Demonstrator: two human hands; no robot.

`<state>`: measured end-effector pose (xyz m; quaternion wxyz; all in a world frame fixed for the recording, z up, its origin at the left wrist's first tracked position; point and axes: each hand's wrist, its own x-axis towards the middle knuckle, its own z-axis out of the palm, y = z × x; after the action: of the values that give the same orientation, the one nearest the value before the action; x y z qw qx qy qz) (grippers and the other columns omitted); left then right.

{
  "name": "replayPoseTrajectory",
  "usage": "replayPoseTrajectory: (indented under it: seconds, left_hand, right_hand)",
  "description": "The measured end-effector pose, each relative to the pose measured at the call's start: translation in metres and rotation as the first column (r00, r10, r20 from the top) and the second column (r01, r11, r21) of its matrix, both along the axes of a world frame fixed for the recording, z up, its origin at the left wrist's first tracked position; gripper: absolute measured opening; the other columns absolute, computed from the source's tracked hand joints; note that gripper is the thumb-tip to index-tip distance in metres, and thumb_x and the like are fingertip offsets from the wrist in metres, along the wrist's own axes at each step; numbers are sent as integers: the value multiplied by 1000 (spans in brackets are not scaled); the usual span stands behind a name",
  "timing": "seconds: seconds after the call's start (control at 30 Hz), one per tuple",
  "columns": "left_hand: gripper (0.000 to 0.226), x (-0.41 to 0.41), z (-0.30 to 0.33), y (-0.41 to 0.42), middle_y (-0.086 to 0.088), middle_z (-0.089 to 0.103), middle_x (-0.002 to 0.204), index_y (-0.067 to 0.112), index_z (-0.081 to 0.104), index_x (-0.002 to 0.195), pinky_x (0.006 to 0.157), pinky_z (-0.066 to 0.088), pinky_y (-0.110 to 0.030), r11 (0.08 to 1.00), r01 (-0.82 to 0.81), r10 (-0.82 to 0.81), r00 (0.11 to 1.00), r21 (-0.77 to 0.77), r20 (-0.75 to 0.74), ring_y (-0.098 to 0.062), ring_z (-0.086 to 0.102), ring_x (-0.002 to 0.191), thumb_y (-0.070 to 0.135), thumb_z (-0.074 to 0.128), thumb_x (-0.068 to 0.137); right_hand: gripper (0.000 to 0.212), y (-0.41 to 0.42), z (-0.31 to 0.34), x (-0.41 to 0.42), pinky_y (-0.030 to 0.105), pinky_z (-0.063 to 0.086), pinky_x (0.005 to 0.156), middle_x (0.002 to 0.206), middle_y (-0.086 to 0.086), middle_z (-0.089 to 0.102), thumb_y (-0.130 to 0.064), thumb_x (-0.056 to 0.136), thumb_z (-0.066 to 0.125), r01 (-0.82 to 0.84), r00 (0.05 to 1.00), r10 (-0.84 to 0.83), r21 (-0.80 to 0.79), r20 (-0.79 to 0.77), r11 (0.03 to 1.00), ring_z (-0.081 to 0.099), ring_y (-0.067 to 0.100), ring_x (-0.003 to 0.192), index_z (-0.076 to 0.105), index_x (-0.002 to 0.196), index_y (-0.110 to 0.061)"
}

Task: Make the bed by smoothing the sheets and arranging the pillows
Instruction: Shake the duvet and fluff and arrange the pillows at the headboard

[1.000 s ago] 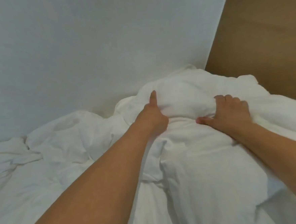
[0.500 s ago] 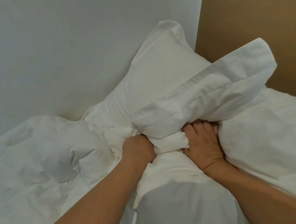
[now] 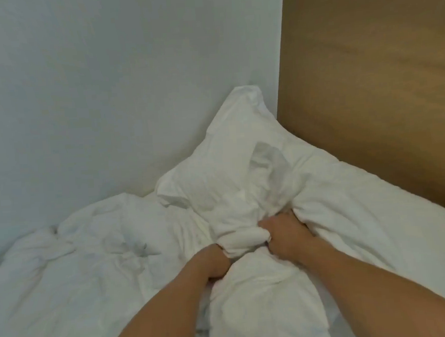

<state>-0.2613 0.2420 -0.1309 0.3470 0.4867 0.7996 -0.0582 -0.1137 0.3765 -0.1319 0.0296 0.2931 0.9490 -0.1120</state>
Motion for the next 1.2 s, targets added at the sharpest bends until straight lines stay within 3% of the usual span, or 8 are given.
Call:
replayPoseTrajectory:
  seconds: [0.13,0.3,0.53,0.63,0.77,0.9,1.07,1.2]
  left_hand:
    - [29,-22,188,95,-18,71,97,8,68,93,75,59,-47,515,-632,515,768,579,380,-30,68,84,31,57,80]
    - [20,0,382,142,-14,68,95,4,66,91,72,40,-24,-37,-500,383,793,865,474,-29,62,93,3,49,81]
    - [21,17,313,39,-22,61,98,10,61,82,73,44,-36,188,-99,359,933,977,26,-36,57,87,21,43,84]
    - [28,25,231,-26,-17,66,91,8,69,87,67,44,-34,485,41,310,926,874,-216,-35,58,89,23,46,82]
    - [28,47,123,-106,-4,69,102,20,70,101,99,36,-36,924,145,70,844,353,-532,-27,58,104,18,46,88]
    - [5,86,76,-154,-9,66,62,13,72,66,84,50,-43,873,211,66,842,440,-535,-32,64,68,9,73,63]
    - [21,134,89,-186,-4,53,46,16,63,49,58,46,-33,687,411,84,774,599,-628,-26,50,49,6,81,44]
    - [10,164,78,-233,-4,58,55,16,65,56,64,44,-34,531,546,82,728,648,-681,-27,51,59,14,75,55]
  right_hand:
    - [29,87,213,-10,38,34,96,114,5,68,-18,81,55,243,928,-154,236,-340,941,59,29,113,64,107,-25]
    - [23,115,422,-14,38,26,68,83,14,58,-2,63,55,479,717,139,627,-684,614,55,36,77,58,84,-12]
    - [52,50,298,57,44,36,91,110,15,56,-46,70,67,224,837,145,573,-528,789,53,36,103,59,111,-15]
    - [65,-8,215,95,40,19,115,152,9,32,-53,92,47,117,992,-112,89,-57,989,28,30,139,34,147,-21]
    - [62,-63,147,136,42,38,108,139,-3,53,-48,74,66,399,916,-349,-544,199,738,50,21,122,54,133,-30]
    - [62,-96,140,144,46,31,111,125,-1,60,-53,73,71,161,710,-704,-978,24,130,54,22,117,58,124,-20]
    - [4,-145,140,124,39,53,76,94,7,64,-16,90,58,62,238,-971,-998,20,-6,60,26,83,59,93,-13]
    - [22,-184,124,148,19,42,47,74,0,46,2,88,39,15,143,-989,-1000,-21,23,46,16,63,55,85,-13]
